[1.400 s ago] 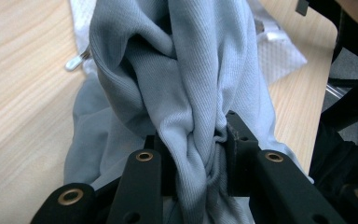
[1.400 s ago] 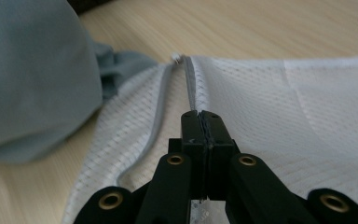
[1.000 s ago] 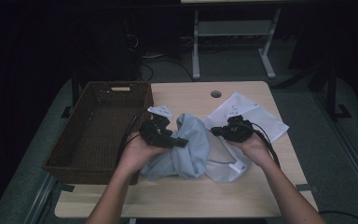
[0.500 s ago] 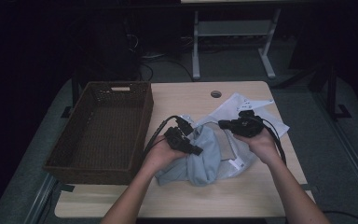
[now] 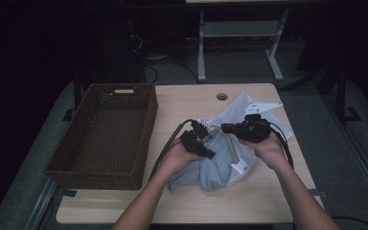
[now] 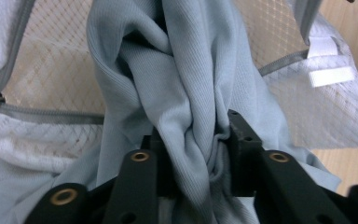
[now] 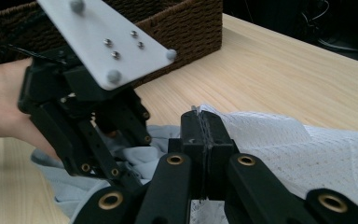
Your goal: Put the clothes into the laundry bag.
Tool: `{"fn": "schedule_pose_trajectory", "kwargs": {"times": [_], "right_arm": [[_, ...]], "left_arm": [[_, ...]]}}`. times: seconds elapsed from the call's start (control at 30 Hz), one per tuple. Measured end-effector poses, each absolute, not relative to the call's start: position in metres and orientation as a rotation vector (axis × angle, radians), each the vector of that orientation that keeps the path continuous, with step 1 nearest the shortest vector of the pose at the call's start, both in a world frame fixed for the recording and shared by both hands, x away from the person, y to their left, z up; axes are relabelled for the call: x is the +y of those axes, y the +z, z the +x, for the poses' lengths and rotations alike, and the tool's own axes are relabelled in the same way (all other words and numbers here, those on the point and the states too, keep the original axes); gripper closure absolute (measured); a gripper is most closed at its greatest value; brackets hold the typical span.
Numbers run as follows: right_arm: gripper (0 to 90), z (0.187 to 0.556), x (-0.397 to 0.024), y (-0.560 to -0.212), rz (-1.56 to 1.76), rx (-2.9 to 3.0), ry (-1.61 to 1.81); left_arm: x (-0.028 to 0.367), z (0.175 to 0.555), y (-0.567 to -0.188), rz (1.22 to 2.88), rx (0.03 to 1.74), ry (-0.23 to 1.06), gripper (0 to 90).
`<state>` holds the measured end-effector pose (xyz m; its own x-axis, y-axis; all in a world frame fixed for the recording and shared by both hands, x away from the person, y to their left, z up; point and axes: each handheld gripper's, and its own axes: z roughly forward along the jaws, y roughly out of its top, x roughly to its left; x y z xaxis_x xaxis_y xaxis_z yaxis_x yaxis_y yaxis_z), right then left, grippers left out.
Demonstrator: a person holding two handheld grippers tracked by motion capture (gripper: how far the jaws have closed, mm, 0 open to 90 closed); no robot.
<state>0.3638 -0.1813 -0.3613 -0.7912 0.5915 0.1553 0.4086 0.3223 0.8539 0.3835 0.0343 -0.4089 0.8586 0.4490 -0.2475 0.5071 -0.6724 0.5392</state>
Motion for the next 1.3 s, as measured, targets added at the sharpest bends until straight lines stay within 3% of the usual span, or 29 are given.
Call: {"fn": "schedule_pose_trajectory", "kwargs": {"times": [0.03, 0.07, 0.33, 0.53, 0.9, 1.03, 1.2, 1.3], "right_arm": [[88.7, 0.364, -0.181, -0.363, 0.918, 2.405, 1.451], [88.7, 0.364, -0.181, -0.363, 0.918, 2.405, 1.451], [88.6, 0.365, -0.182, -0.369, 0.926, 2.419, 1.423], [88.6, 0.364, -0.183, -0.369, 0.931, 2.424, 1.417], [88.6, 0.363, -0.182, -0.378, 0.919, 2.457, 1.395], [88.6, 0.363, -0.181, -0.379, 0.915, 2.461, 1.394], [88.6, 0.362, -0.183, -0.377, 0.911, 2.458, 1.398], [88.6, 0.362, -0.183, -0.377, 0.91, 2.459, 1.397]], "left_arm": [[0.034, 0.383, -0.409, 2.403, 0.686, -0.11, 54.1], [0.035, 0.381, -0.408, 2.398, 0.676, -0.094, 54.1], [0.054, 0.365, -0.385, 2.335, 0.638, 0.031, 28.5], [0.075, 0.344, -0.378, 2.356, 0.615, 0.093, 25.7], [0.089, 0.343, -0.414, 2.408, 0.671, 0.101, 25.6], [0.084, 0.346, -0.428, 2.451, 0.672, 0.093, 34.3], [0.081, 0.348, -0.43, 2.469, 0.652, 0.054, 73.3], [0.08, 0.348, -0.426, 2.455, 0.653, 0.029, 78.8]]}}
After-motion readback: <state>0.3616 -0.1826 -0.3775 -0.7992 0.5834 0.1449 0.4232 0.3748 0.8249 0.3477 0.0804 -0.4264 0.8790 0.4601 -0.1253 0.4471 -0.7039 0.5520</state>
